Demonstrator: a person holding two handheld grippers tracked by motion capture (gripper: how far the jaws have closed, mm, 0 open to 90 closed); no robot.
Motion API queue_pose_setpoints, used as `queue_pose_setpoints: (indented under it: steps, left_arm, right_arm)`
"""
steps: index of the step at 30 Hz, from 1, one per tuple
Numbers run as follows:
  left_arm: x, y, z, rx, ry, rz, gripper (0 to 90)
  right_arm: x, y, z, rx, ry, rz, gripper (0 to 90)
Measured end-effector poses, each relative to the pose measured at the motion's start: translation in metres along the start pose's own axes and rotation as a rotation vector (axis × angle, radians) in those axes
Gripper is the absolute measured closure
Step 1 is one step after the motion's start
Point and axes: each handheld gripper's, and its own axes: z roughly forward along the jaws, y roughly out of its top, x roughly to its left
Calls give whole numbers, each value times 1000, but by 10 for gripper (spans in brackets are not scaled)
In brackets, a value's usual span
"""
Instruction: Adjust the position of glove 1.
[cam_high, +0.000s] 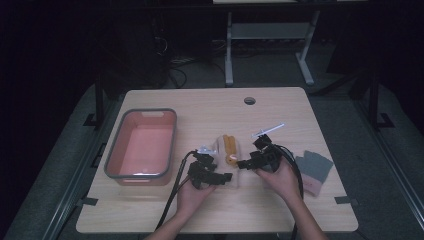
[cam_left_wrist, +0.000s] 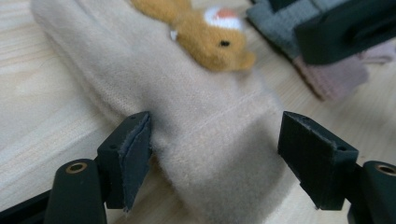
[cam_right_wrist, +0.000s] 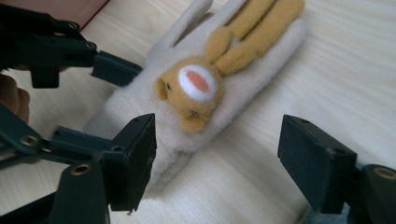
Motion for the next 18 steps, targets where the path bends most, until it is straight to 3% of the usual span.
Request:
queue_pose_setpoints:
  steps: [6,10,18]
  left_arm:
    - [9,-2,-15,-29,-64,-103,255]
    - [12,-6,-14,-10,-97,-155,257]
    - [12,-10,-10,18,-90,-174,307]
  right_arm:
    - [-2,-3,6,-14,46,29,272]
    - [0,-3,11,-18,52,40,277]
    - [-1,-5,25,8,76,111,312]
